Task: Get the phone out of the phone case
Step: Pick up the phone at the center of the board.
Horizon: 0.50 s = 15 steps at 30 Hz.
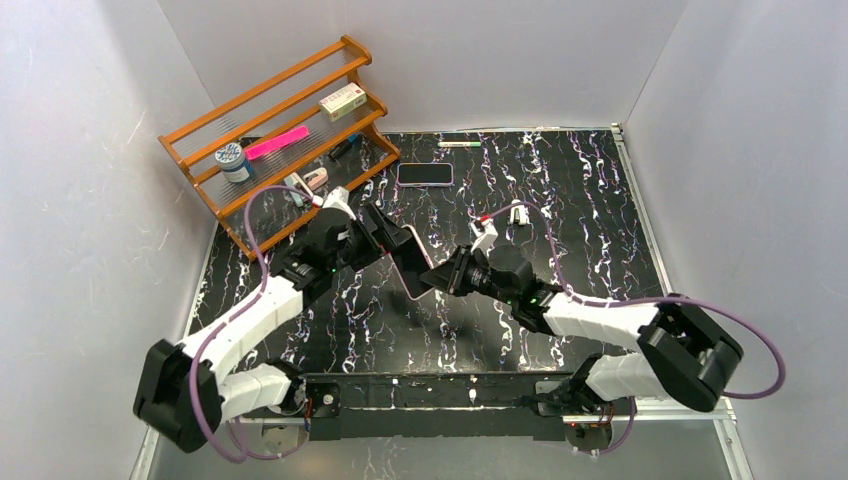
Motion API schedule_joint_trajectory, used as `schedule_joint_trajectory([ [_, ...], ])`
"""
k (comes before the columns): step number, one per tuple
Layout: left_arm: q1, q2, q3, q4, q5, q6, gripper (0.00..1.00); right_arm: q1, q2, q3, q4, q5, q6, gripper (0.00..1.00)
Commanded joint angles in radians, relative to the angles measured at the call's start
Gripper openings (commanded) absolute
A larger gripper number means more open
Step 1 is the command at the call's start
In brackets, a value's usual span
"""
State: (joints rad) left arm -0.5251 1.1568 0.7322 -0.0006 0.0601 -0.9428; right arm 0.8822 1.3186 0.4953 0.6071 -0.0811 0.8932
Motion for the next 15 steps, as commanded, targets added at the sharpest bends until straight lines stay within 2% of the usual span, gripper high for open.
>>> schedule_joint_trajectory([
  [1, 0.012, -0.138, -0.065, 0.125, 0.017, 0.061, 0.98, -0.036, -0.097, -0.009, 0.140, -0.004, 0.102, 0.01],
  [7, 0.032, -0.190, -0.111, 0.247, 0.090, 0.038, 0.97, -0.140, -0.116, -0.052, 0.326, -0.127, 0.244, 0.01],
  [15, 0.076, -0.069, -0.103, 0.509, 0.263, -0.071, 0.88, -0.219, -0.117, -0.017, 0.385, -0.249, 0.324, 0.01],
])
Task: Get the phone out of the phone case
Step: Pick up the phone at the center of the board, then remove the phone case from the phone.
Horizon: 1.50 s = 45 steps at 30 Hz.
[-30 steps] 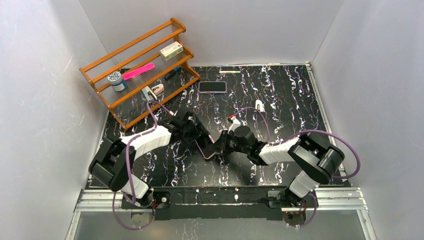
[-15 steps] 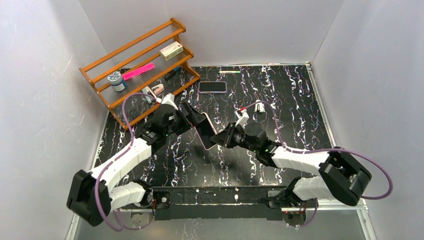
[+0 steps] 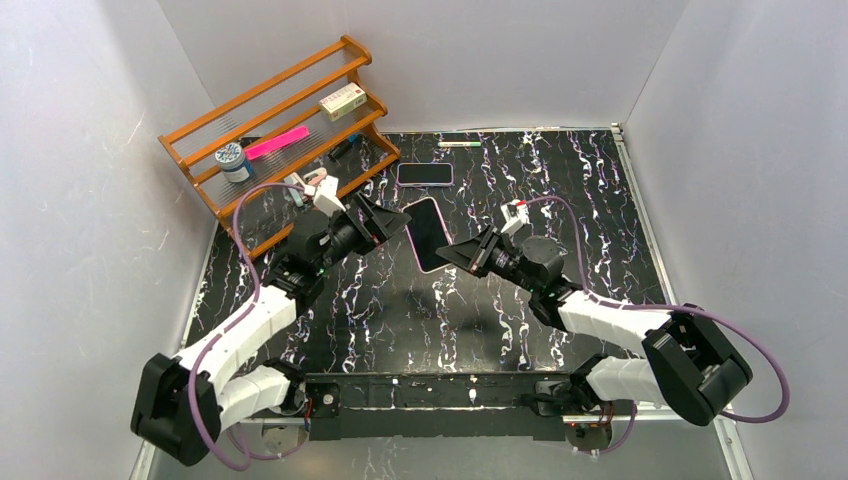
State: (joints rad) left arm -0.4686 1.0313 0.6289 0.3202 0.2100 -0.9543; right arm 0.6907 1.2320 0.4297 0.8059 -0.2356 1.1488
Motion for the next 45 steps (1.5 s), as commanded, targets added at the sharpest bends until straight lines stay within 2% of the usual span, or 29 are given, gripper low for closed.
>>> schedule_joint_trajectory([
  [1, 0.022, 0.075, -0.003, 0.228, 0.135, -0.077, 0.86, -0.036, -0.027, 0.057, 0.185, -0.116, 0.070, 0.01],
  [6, 0.034, 0.144, -0.001, 0.348, 0.189, -0.136, 0.80, -0.070, -0.003, 0.089, 0.208, -0.188, 0.094, 0.01],
  [11, 0.036, 0.199, 0.034, 0.372, 0.245, -0.149, 0.73, -0.087, 0.029, 0.121, 0.256, -0.225, 0.119, 0.01],
  [18, 0.040, 0.228, 0.039, 0.438, 0.259, -0.188, 0.55, -0.099, 0.087, 0.186, 0.262, -0.295, 0.127, 0.01],
  [23, 0.050, 0.253, 0.016, 0.545, 0.260, -0.261, 0.44, -0.099, 0.118, 0.206, 0.268, -0.339, 0.135, 0.01],
  [25, 0.054, 0.255, 0.006, 0.580, 0.259, -0.282, 0.37, -0.100, 0.121, 0.207, 0.265, -0.346, 0.135, 0.01],
  [27, 0.057, 0.253, 0.005, 0.585, 0.253, -0.283, 0.27, -0.101, 0.125, 0.219, 0.238, -0.352, 0.128, 0.01],
  [29, 0.059, 0.251, -0.003, 0.586, 0.236, -0.292, 0.09, -0.102, 0.131, 0.232, 0.203, -0.359, 0.115, 0.01],
  [30, 0.059, 0.252, -0.004, 0.587, 0.225, -0.299, 0.02, -0.102, 0.135, 0.235, 0.201, -0.359, 0.115, 0.05],
  [31, 0.059, 0.253, -0.005, 0.588, 0.214, -0.305, 0.00, -0.102, 0.138, 0.235, 0.203, -0.357, 0.116, 0.14],
  [33, 0.060, 0.248, -0.002, 0.589, 0.190, -0.325, 0.00, -0.102, 0.141, 0.237, 0.203, -0.360, 0.105, 0.31],
  [35, 0.059, 0.234, -0.005, 0.588, 0.143, -0.344, 0.00, -0.101, 0.132, 0.236, 0.192, -0.351, 0.086, 0.42],
  [40, 0.059, 0.198, -0.025, 0.589, 0.023, -0.406, 0.00, -0.095, 0.091, 0.195, 0.200, -0.297, 0.059, 0.58],
  [45, 0.049, 0.170, -0.041, 0.592, -0.090, -0.473, 0.00, -0.054, 0.053, 0.171, 0.155, -0.219, 0.020, 0.63],
])
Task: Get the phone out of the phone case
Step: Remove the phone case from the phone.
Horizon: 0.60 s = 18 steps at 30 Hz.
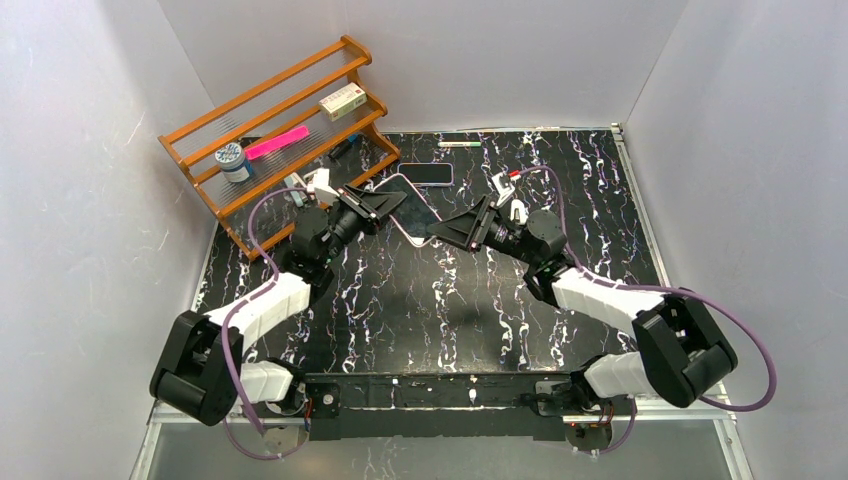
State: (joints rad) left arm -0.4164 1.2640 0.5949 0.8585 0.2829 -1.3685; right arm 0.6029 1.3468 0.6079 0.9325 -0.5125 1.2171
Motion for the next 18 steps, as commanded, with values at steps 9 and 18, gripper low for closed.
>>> schedule_joint_trajectory([
  [9, -0.069, -0.100, -0.021, 0.061, -0.343, -0.080, 0.00, 0.130, -0.070, -0.019, 0.037, 0.181, -0.094, 0.63],
  [18, -0.131, -0.120, -0.028, 0.063, -0.424, -0.090, 0.00, 0.191, -0.056, -0.005, 0.073, 0.293, -0.131, 0.51],
])
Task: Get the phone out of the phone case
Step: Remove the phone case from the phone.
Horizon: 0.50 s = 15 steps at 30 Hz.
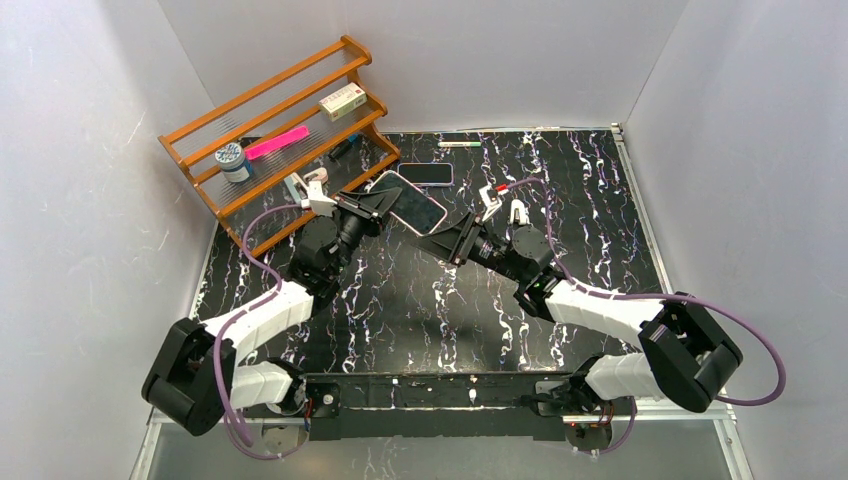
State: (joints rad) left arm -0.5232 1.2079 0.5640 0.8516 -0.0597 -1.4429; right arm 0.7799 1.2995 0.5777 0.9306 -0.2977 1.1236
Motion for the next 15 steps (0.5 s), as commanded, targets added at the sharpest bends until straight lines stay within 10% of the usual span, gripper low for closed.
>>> schedule_joint_trajectory([
  [1, -0.024, -0.068, 0.001, 0.070, -0.085, -0.022, 0.00, 0.017, -0.012, 0.022, 0.080, 0.087, -0.041, 0.50],
  [15, -0.040, -0.094, -0.025, 0.067, -0.079, -0.096, 0.00, 0.027, -0.068, -0.006, 0.063, 0.147, -0.140, 0.26],
])
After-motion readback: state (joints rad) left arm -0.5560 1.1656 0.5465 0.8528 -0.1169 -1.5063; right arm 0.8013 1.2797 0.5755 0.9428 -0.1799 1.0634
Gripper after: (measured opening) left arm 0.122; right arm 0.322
